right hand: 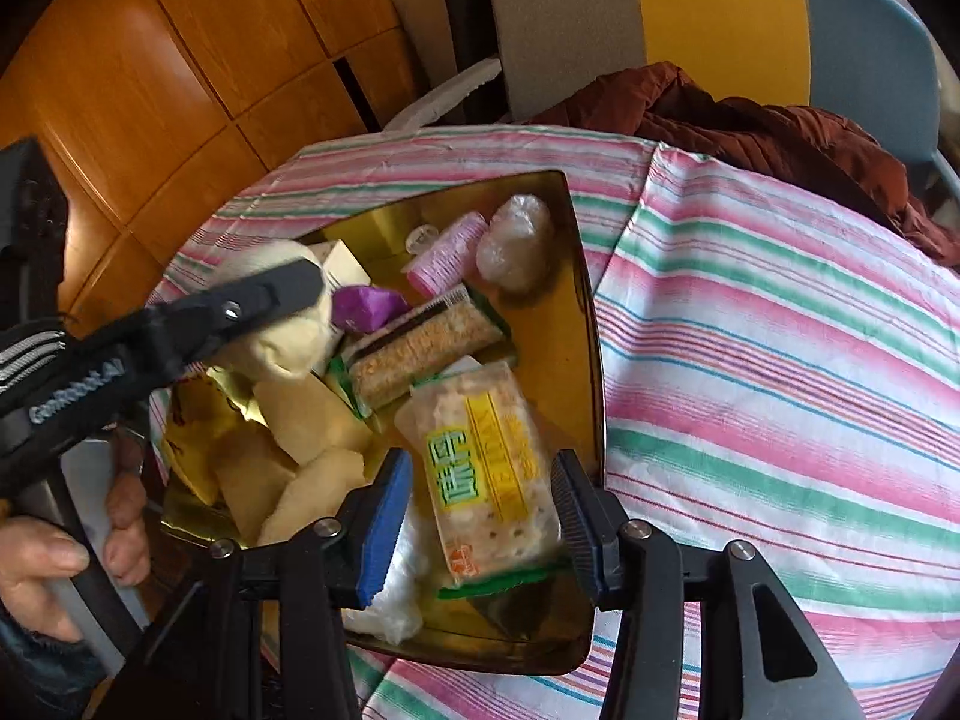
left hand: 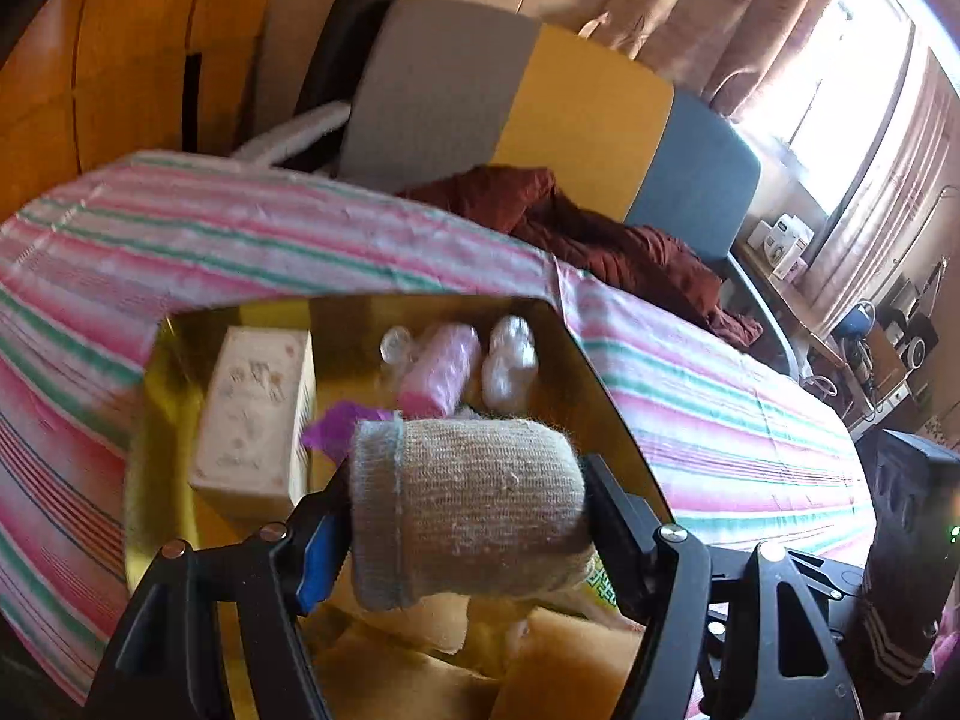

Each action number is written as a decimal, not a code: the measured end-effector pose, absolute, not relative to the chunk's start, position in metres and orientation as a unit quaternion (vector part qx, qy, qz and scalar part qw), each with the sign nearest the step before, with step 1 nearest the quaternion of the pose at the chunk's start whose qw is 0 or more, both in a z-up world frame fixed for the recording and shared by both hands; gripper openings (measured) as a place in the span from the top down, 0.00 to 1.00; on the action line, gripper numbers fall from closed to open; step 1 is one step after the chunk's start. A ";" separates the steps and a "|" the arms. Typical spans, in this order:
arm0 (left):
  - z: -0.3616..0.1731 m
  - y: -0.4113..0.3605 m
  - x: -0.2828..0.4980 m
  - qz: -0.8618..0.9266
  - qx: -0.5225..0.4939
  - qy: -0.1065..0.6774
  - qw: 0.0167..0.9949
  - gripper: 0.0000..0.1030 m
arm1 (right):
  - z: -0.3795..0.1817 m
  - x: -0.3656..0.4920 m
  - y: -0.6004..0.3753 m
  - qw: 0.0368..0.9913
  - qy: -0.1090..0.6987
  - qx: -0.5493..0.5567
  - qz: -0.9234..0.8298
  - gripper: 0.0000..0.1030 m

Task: Organize objects
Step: 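Lower the sock roll and cracker packet into the tray and open both grippers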

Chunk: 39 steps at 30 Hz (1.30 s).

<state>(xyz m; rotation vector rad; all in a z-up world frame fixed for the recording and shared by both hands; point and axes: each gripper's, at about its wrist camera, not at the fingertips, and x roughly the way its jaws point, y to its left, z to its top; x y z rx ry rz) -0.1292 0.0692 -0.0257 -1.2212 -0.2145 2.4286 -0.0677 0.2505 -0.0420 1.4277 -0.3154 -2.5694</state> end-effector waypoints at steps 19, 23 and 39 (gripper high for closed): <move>0.000 0.042 -0.100 0.899 -0.401 -0.075 0.157 0.21 | -0.029 -0.047 0.246 0.075 -0.104 0.457 -0.880 0.20; 0.012 0.034 -0.077 0.919 -0.370 -0.049 0.129 0.21 | -0.024 -0.042 0.244 0.062 -0.098 0.443 -0.889 0.11; 0.019 0.006 -0.040 0.932 -0.349 -0.051 0.086 0.21 | -0.026 -0.021 0.196 0.028 0.056 0.413 -0.908 0.03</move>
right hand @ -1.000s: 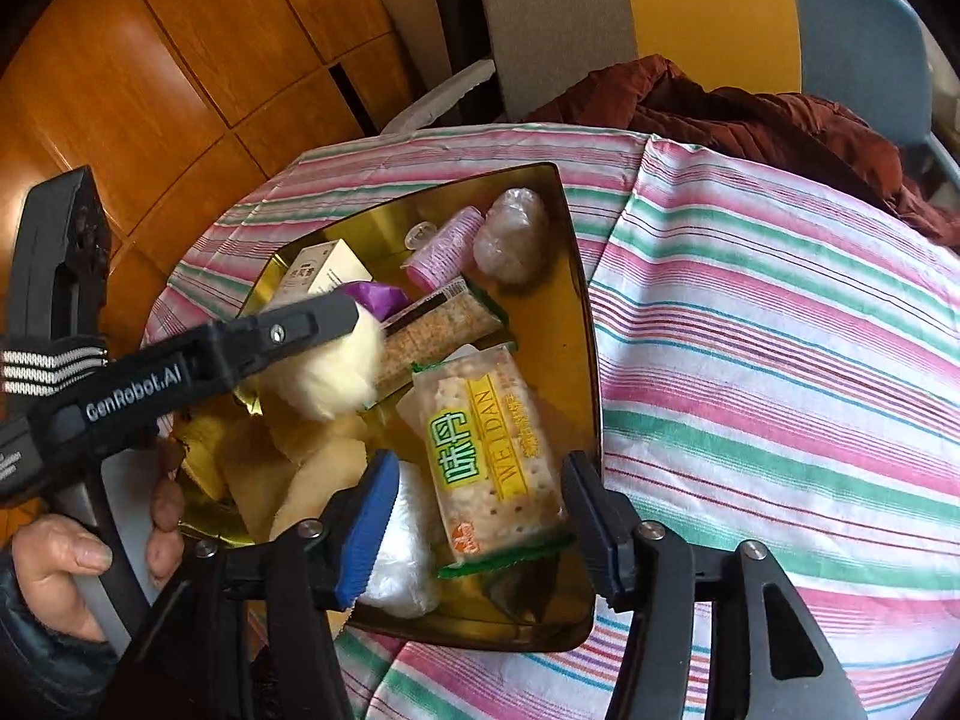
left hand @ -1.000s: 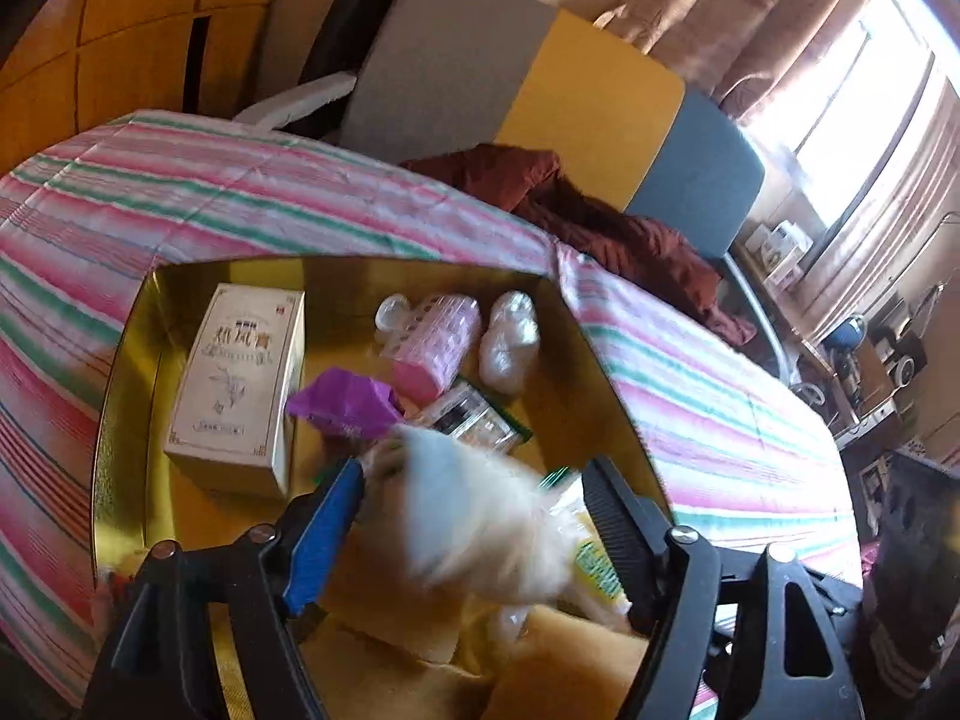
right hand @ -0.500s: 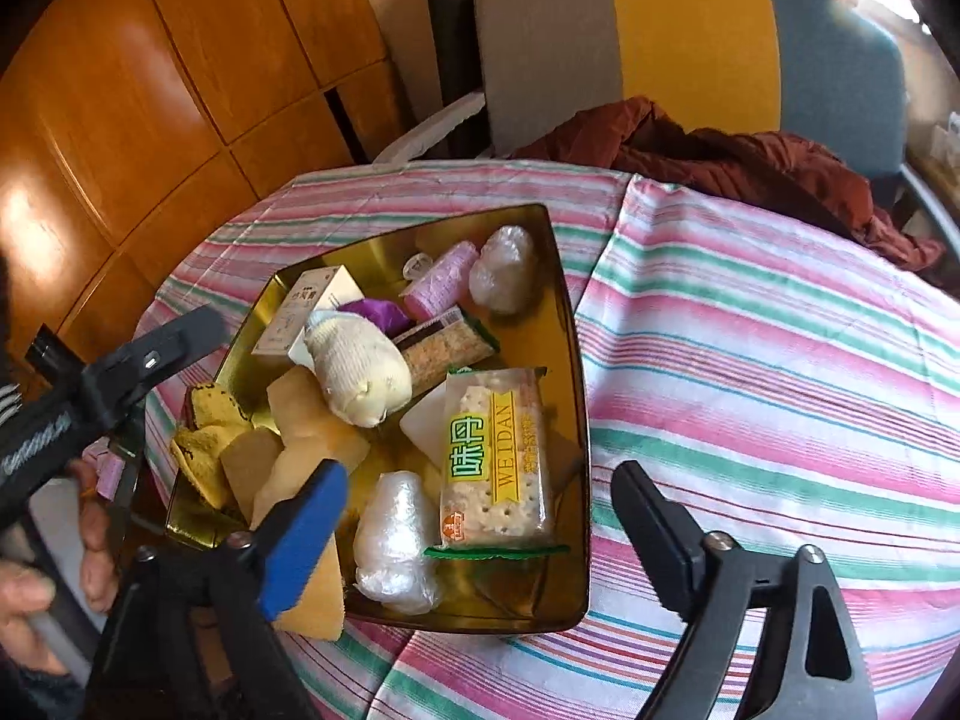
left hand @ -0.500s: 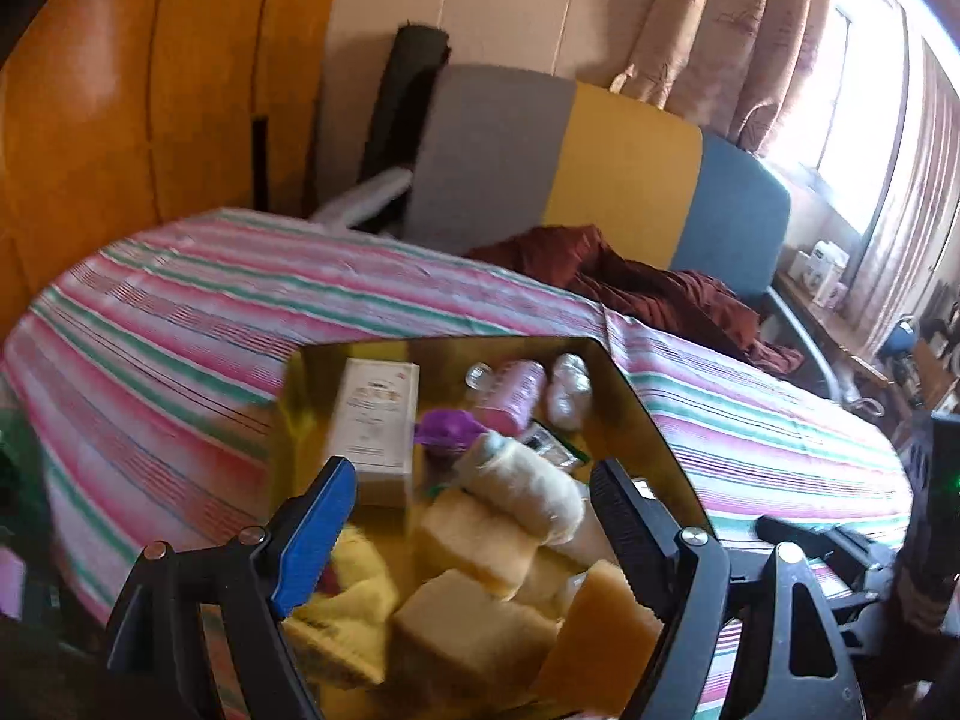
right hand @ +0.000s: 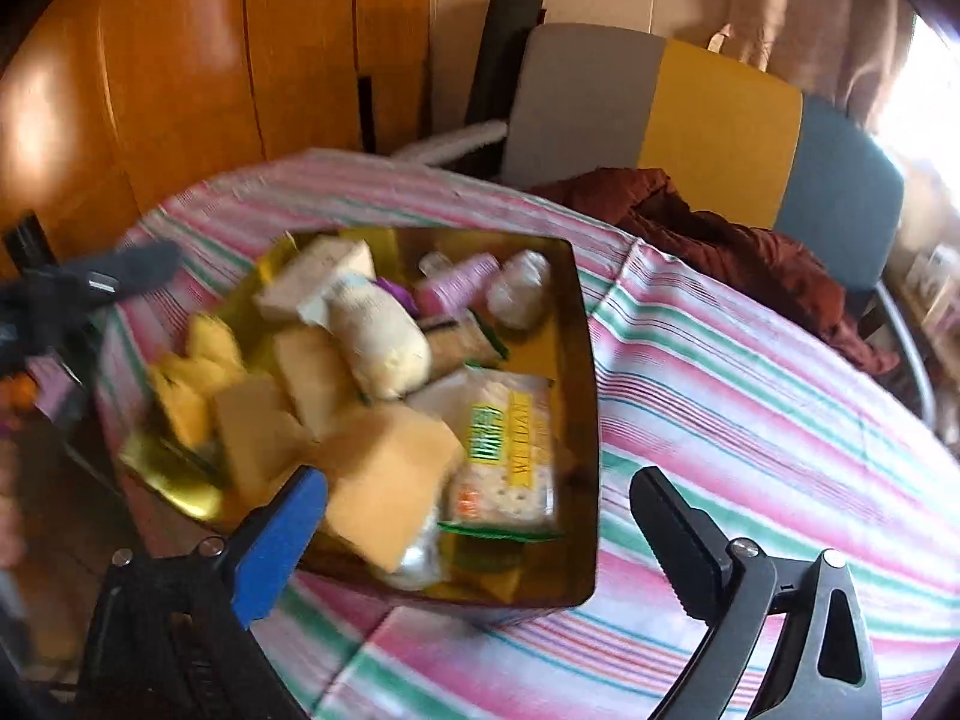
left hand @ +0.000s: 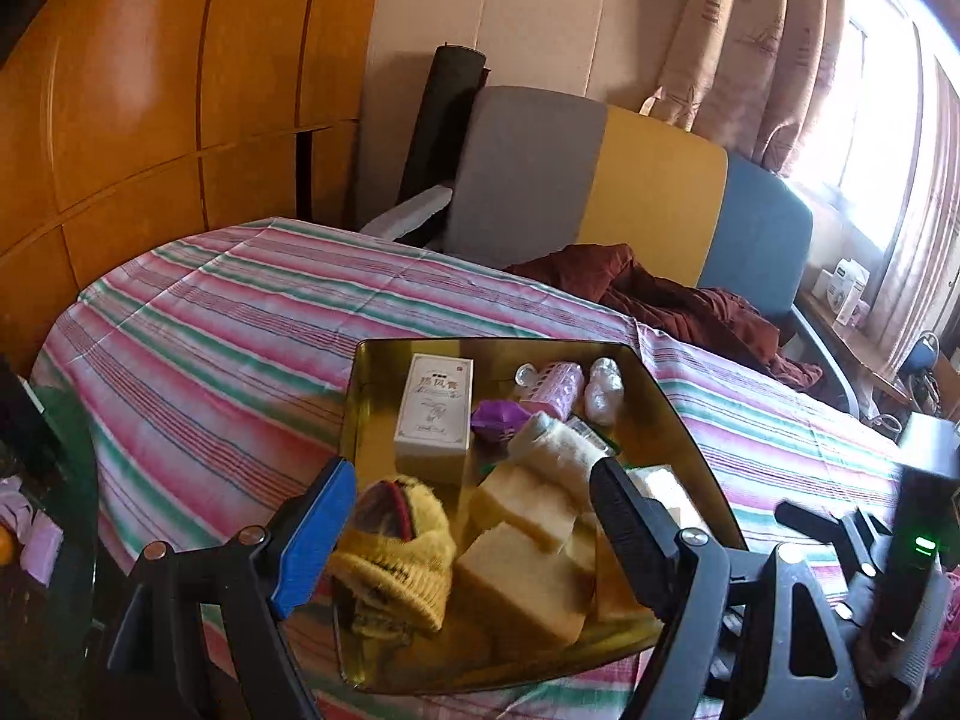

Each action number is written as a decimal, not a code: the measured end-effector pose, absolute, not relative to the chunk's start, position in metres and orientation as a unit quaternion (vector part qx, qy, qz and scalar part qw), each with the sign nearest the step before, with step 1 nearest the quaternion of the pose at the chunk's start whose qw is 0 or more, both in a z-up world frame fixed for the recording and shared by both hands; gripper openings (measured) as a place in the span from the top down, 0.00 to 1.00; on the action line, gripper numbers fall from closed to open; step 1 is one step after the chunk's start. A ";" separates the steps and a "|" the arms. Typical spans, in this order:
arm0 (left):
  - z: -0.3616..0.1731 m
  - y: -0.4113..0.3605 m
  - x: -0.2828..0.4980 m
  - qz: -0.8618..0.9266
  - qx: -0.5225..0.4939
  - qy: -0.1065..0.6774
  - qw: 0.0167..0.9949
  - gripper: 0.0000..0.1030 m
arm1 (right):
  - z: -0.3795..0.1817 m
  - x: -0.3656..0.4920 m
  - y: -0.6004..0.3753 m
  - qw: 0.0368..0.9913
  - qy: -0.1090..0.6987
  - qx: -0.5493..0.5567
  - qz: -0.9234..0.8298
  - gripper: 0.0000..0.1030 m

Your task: Organize objects

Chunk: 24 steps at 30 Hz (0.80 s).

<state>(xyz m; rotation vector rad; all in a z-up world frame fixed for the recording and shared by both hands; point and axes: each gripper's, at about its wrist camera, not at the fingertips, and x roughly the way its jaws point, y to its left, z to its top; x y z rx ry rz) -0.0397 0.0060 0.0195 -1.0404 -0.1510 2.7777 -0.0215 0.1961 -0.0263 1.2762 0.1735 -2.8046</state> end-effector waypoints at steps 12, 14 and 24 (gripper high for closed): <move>0.030 0.000 -0.025 0.943 -0.327 -0.042 0.052 0.21 | -0.029 -0.036 0.192 0.042 0.046 0.415 -0.908 0.02; 0.031 0.000 -0.021 0.945 -0.323 -0.040 0.046 0.21 | -0.025 -0.033 0.192 0.044 0.038 0.410 -0.910 0.01; 0.039 0.008 -0.004 0.952 -0.305 -0.025 0.006 0.21 | -0.013 -0.016 0.190 0.041 0.018 0.390 -0.920 0.00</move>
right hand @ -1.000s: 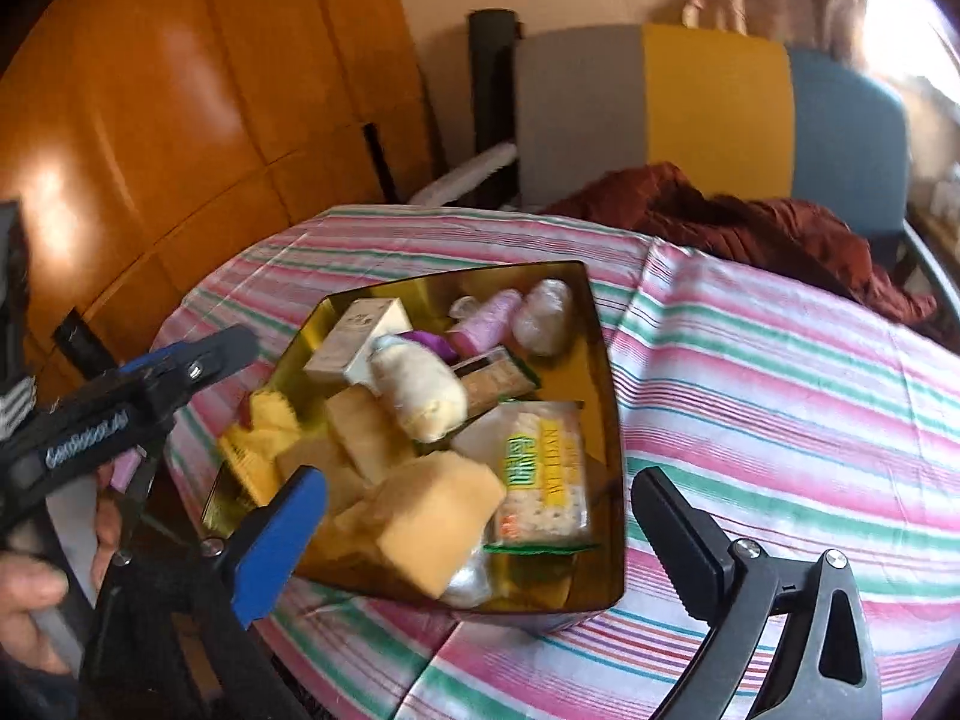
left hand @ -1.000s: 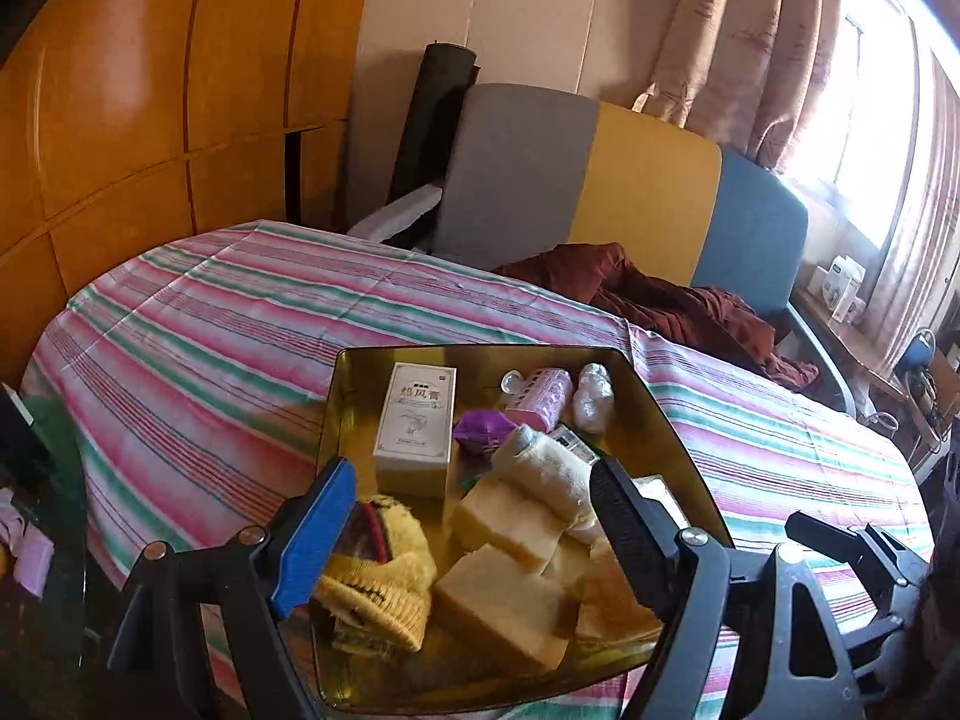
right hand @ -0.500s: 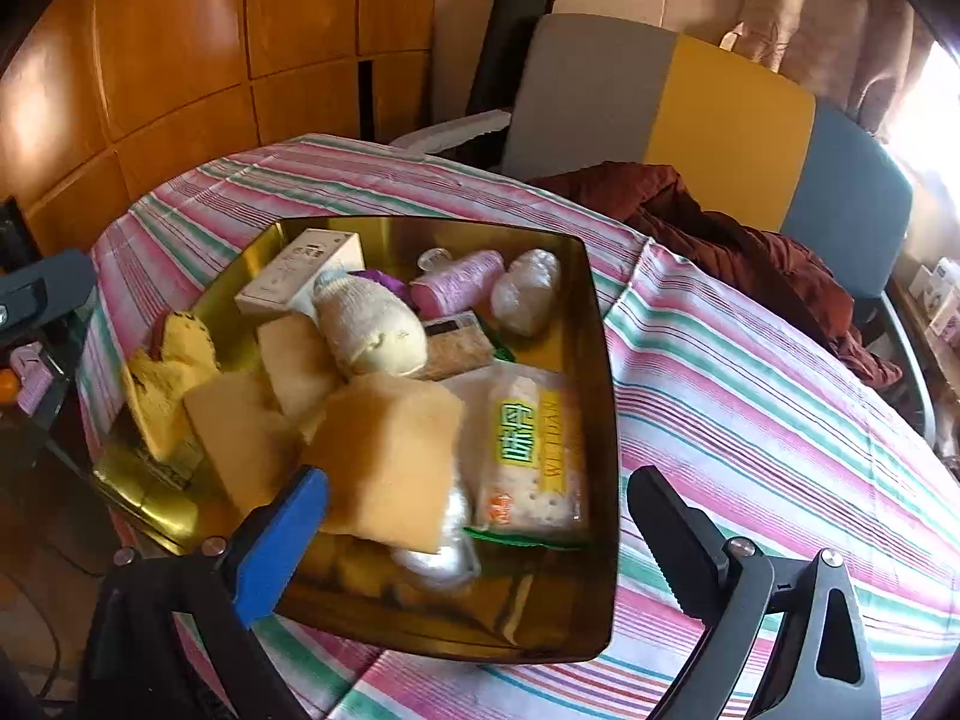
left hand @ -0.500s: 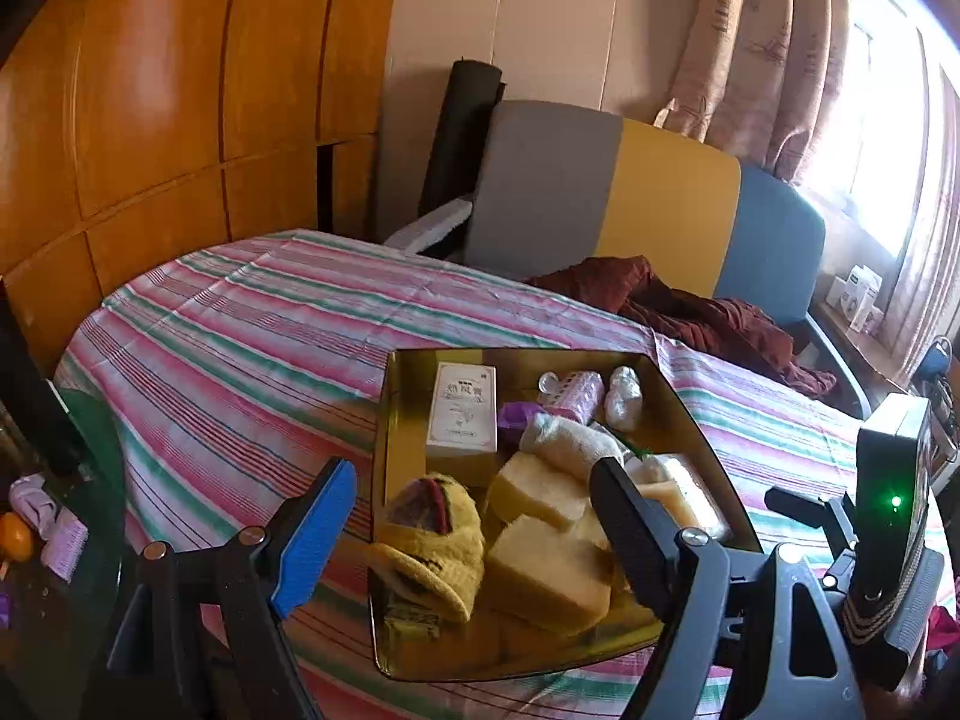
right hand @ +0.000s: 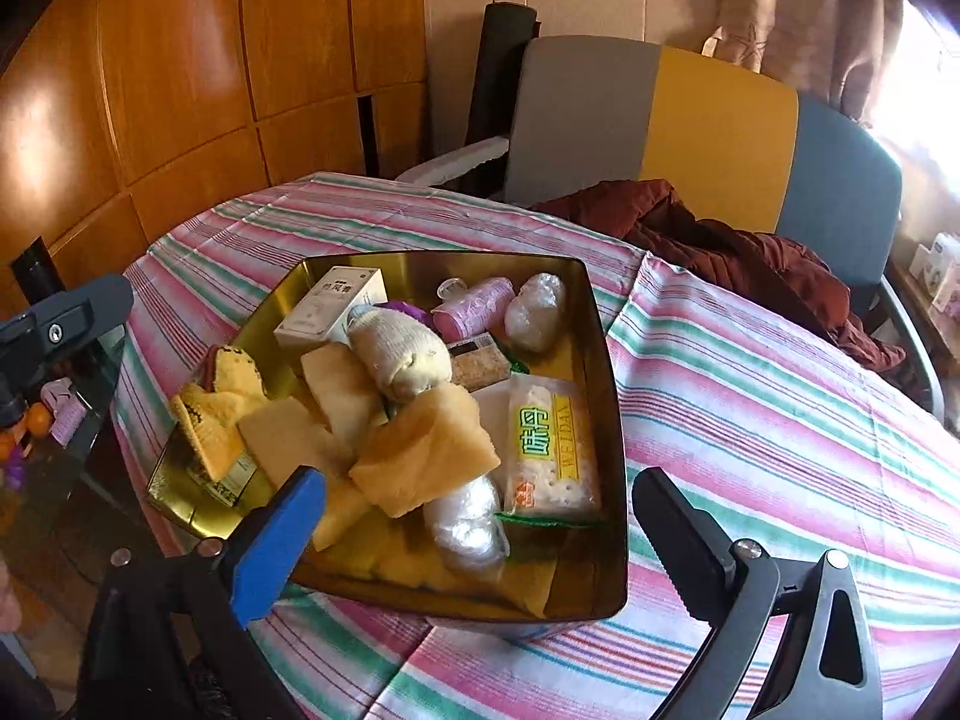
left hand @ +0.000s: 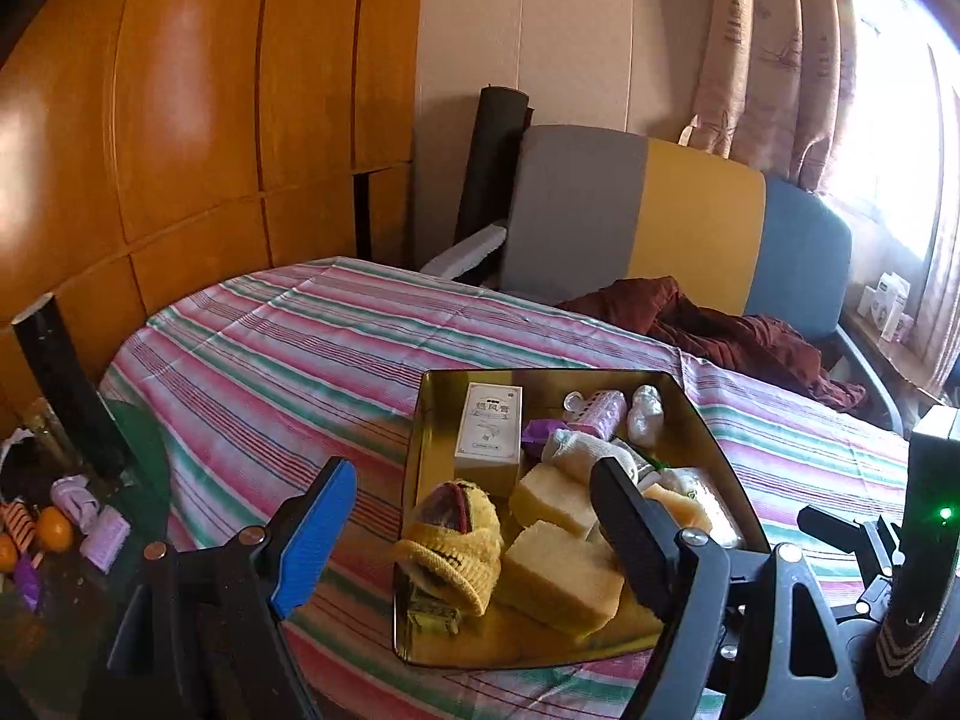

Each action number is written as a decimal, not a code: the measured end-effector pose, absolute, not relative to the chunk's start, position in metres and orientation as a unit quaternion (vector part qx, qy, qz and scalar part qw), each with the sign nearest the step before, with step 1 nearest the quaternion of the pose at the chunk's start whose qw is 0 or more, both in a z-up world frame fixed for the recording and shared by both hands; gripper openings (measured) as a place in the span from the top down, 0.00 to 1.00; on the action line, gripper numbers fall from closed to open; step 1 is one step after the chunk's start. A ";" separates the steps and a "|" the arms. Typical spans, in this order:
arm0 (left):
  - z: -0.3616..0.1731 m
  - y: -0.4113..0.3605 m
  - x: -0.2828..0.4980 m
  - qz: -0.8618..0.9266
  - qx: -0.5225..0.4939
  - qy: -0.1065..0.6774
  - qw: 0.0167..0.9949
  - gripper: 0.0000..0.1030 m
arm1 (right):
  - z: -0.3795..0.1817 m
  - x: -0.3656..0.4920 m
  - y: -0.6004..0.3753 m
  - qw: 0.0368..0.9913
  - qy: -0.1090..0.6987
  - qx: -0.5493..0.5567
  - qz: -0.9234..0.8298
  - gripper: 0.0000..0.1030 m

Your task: Organize objects

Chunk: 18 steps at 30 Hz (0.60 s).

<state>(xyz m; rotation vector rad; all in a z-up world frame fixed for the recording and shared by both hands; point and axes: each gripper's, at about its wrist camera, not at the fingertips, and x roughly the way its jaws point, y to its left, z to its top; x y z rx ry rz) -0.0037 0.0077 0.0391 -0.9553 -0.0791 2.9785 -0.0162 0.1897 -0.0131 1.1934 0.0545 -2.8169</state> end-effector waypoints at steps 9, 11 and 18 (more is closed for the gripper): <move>0.028 0.016 0.006 0.942 -0.335 -0.010 0.007 0.21 | -0.019 -0.001 0.186 0.045 0.008 0.393 -0.919 0.00; 0.026 0.018 0.007 0.941 -0.338 -0.012 0.008 0.21 | -0.020 0.003 0.186 0.043 0.009 0.391 -0.919 0.00; 0.023 0.024 0.013 0.942 -0.334 0.000 0.012 0.21 | -0.021 0.007 0.186 0.040 0.005 0.392 -0.919 0.00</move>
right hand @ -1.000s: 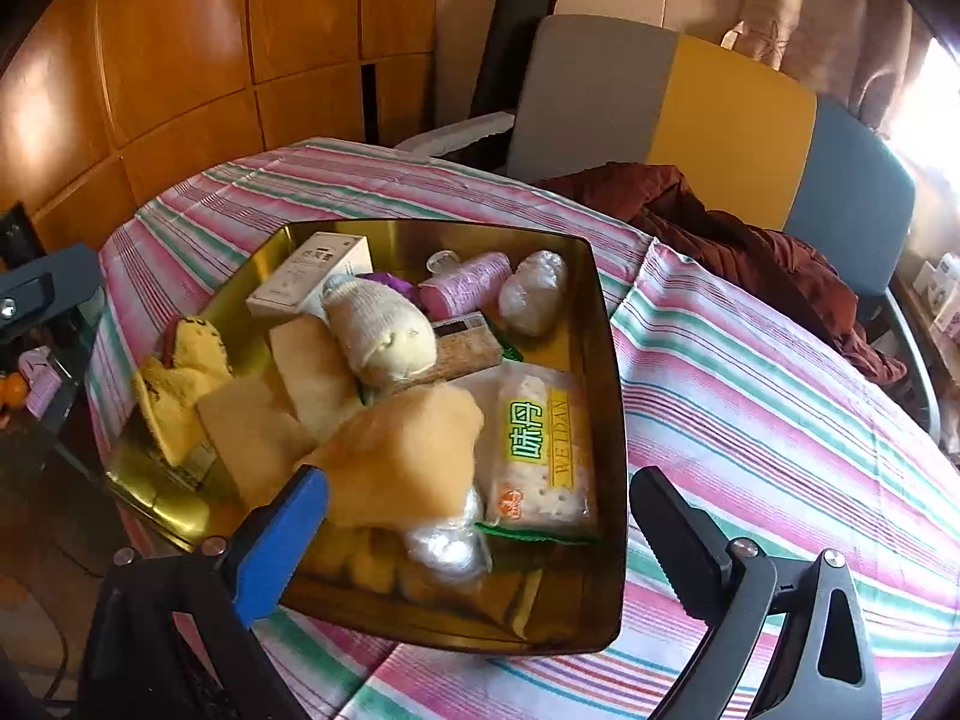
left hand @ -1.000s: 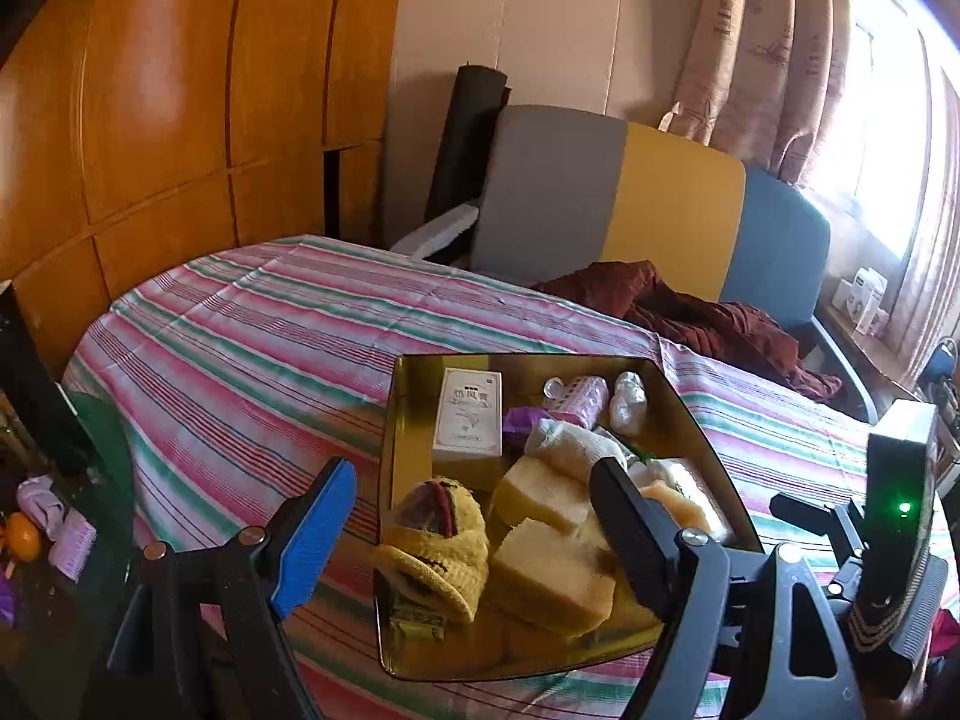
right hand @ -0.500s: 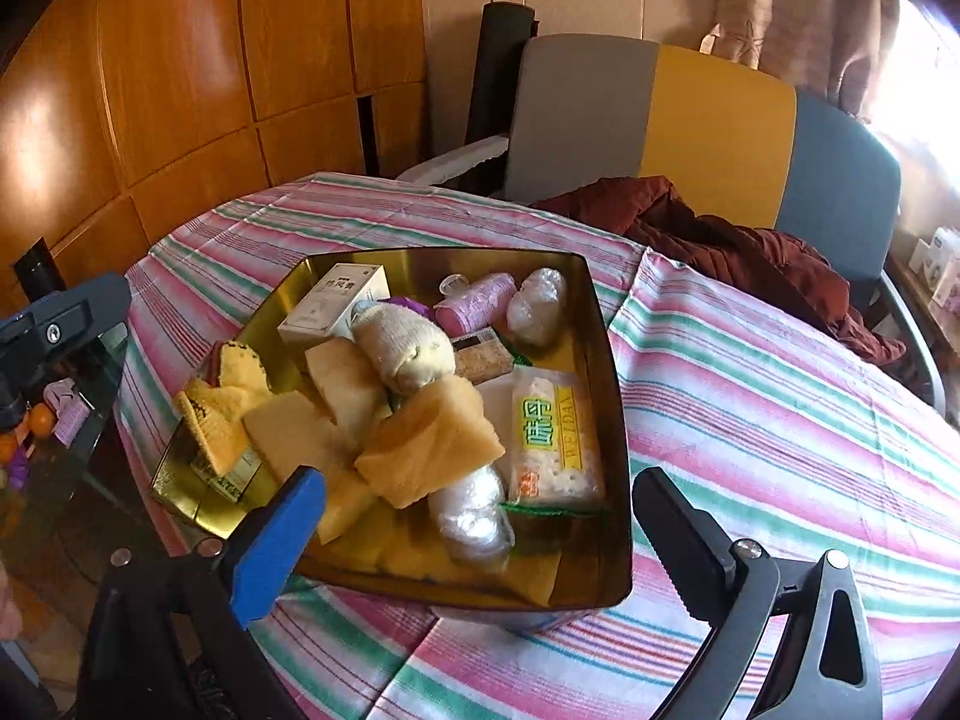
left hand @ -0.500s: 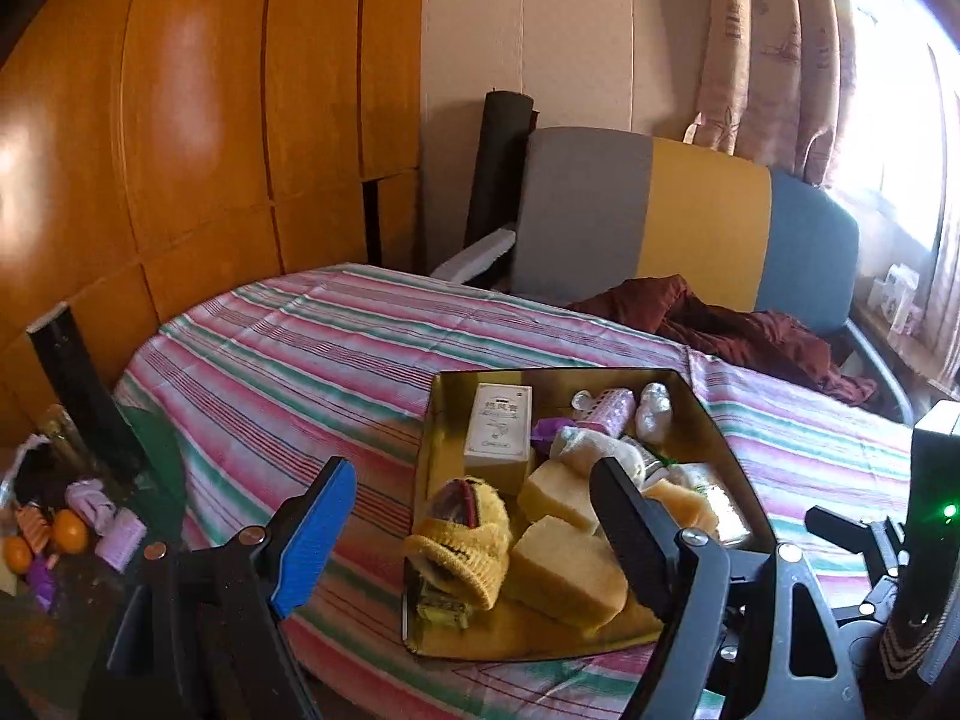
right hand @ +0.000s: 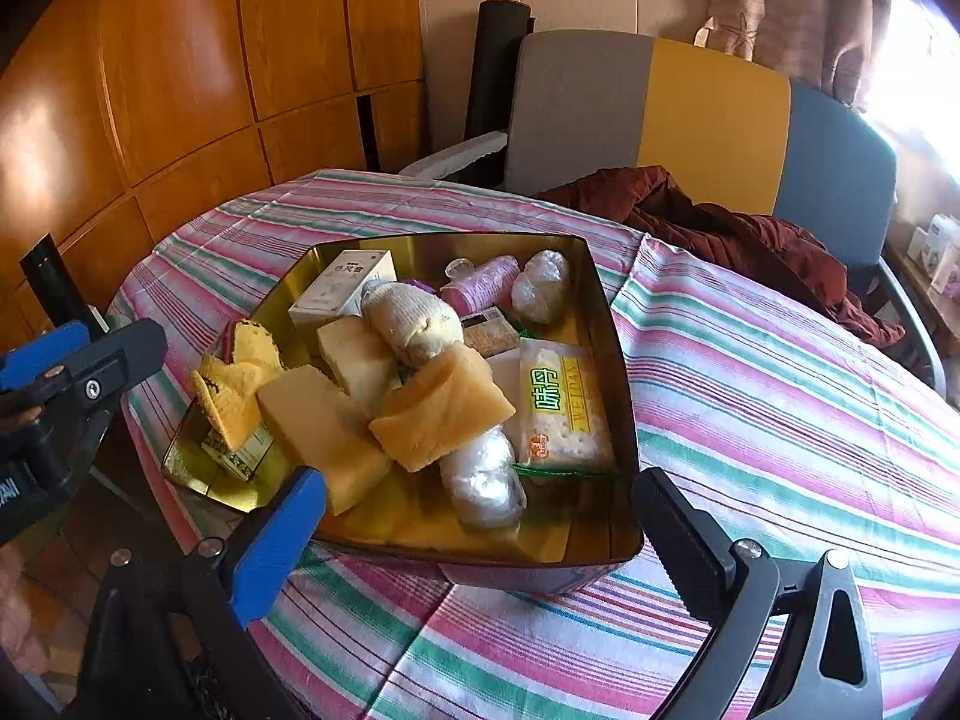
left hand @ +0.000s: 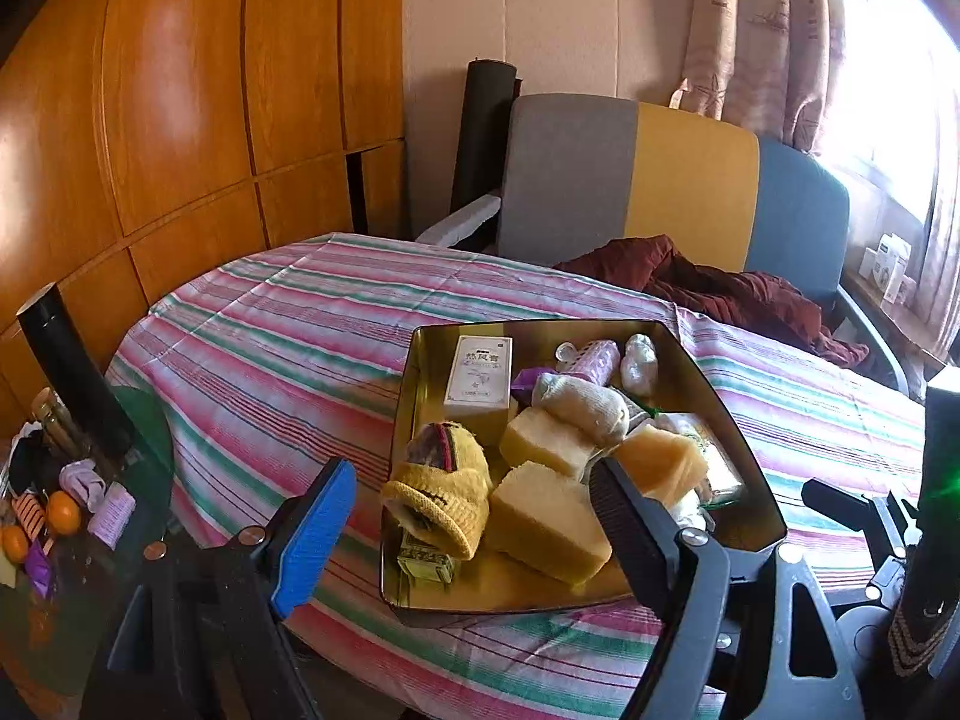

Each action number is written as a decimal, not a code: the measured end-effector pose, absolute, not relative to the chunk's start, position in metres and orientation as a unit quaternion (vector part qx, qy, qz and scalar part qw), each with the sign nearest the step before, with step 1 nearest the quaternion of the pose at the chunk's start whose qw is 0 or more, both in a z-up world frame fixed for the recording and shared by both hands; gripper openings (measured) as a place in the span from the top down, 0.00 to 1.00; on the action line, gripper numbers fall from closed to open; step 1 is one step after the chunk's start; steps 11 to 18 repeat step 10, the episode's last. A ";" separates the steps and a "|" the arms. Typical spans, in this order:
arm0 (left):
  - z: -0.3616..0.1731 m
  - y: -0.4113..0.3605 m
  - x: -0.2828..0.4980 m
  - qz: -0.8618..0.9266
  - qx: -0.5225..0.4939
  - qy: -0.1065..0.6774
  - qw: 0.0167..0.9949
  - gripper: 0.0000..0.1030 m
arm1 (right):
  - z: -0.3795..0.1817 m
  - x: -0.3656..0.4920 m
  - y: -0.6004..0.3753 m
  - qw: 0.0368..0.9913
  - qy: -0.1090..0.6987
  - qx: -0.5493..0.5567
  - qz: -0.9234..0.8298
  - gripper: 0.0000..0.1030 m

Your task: Organize objects

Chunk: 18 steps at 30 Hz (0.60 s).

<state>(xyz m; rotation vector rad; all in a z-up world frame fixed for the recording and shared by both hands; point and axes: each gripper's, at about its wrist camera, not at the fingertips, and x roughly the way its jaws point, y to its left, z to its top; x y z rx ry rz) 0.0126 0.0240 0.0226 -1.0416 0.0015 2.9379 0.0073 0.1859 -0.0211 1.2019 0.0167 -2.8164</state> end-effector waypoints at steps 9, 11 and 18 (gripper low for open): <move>0.020 0.019 0.012 0.943 -0.333 -0.003 0.011 0.29 | -0.020 0.008 0.185 0.038 0.008 0.386 -0.922 0.00; 0.020 0.019 0.012 0.943 -0.333 -0.004 0.012 0.29 | -0.018 0.009 0.185 0.038 0.007 0.383 -0.923 0.00; 0.020 0.019 0.012 0.943 -0.333 -0.004 0.012 0.29 | -0.018 0.009 0.185 0.038 0.007 0.383 -0.923 0.00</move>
